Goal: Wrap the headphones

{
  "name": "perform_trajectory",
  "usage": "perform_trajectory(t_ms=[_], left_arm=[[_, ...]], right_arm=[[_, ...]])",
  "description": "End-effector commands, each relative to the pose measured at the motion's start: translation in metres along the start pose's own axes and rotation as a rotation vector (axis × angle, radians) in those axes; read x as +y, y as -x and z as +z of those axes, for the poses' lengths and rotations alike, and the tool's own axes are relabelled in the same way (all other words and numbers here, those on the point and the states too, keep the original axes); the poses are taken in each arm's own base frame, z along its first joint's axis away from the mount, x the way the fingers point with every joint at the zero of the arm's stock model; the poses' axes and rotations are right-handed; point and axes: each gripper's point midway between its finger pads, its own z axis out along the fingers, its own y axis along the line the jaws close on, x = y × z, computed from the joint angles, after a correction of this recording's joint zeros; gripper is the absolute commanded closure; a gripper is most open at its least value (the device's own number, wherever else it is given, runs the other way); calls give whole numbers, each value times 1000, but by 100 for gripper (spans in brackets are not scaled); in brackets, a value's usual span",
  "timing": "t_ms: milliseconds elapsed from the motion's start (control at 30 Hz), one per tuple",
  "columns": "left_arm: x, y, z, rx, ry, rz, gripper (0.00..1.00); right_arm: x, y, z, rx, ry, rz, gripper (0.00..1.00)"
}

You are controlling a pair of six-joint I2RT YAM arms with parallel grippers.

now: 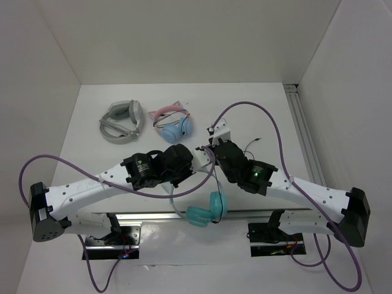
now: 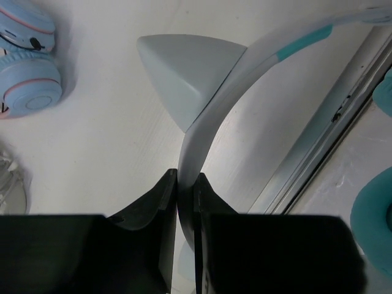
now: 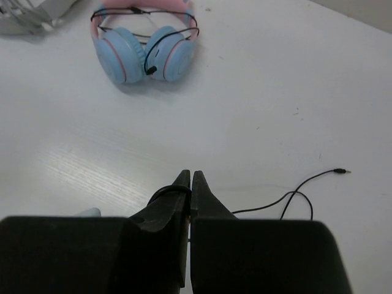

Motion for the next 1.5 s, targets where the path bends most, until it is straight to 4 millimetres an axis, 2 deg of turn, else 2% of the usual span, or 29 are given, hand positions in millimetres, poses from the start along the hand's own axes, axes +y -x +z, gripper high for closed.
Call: perform_trajectory(t_ms=[0, 100, 200, 300, 367, 500, 533, 600, 633, 667, 700, 767, 833, 867, 933, 967, 1033, 1100, 1200, 1233, 1267, 1333, 1400, 1467], left_arm=[[-23, 44, -24, -196, -119, 32, 100], [-8, 39, -21, -176, -28, 26, 100], [-4, 46, -29, -218, -12, 6, 100], [14, 41, -30, -204, 90, -14, 100], [17, 47, -36, -239, 103, -34, 100], [29, 59, -61, -352, 140, -80, 100], [30, 64, -77, -409, 130, -93, 100], [21, 72, -90, -486, 64, -85, 100], [21, 73, -104, -535, 48, -81, 100], [19, 77, -112, -571, 30, -83, 100], [16, 78, -116, -591, 12, -80, 100], [9, 82, -126, -632, -36, -61, 100], [9, 82, -126, -632, -36, -61, 100], [16, 81, -126, -627, 0, -73, 100], [23, 75, -109, -561, 54, -90, 100], [33, 70, -103, -528, 120, -116, 100], [48, 64, -92, -458, 205, -139, 100], [55, 54, -82, -389, 252, -146, 100], [82, 41, -65, -288, 386, -225, 100], [87, 33, -59, -250, 415, -241, 100], [101, 28, -55, -221, 466, -295, 100], [116, 25, -56, -202, 511, -358, 100], [137, 12, -57, -164, 594, -453, 100], [150, 5, -53, -122, 651, -504, 100]], right_arm=[[-12, 9, 3, 3, -90, 22, 100], [1, 13, -1, -12, -1, 45, 100], [-5, 13, -1, -12, 11, 74, 100], [-4, 15, -2, -5, 19, 79, 100], [-10, 12, -1, -3, 6, 82, 100], [-8, 3, 6, 17, 52, 94, 100], [-7, -1, 8, 22, 71, 98, 100], [2, -8, 12, 33, 149, 114, 100], [7, -10, 13, 39, 201, 113, 100], [10, -4, 14, 21, 229, 125, 100], [17, -12, 13, 31, 267, 107, 100], [28, -12, 9, 17, 356, 97, 100], [27, -3, 9, -14, 350, 116, 100], [17, 5, 7, -39, 302, 147, 100], [5, 14, 3, -78, 245, 184, 100], [-1, 19, 0, -105, 227, 204, 100], [-17, 40, -15, -193, 188, 243, 100], [-34, 58, -27, -241, 132, 270, 100], [-43, 69, -35, -240, 106, 250, 100], [-43, 81, -40, -255, 117, 256, 100], [-42, 83, -41, -253, 126, 243, 100], [-33, 84, -46, -239, 176, 231, 100], [-26, 82, -48, -228, 207, 222, 100], [-16, 84, -54, -227, 244, 215, 100]])
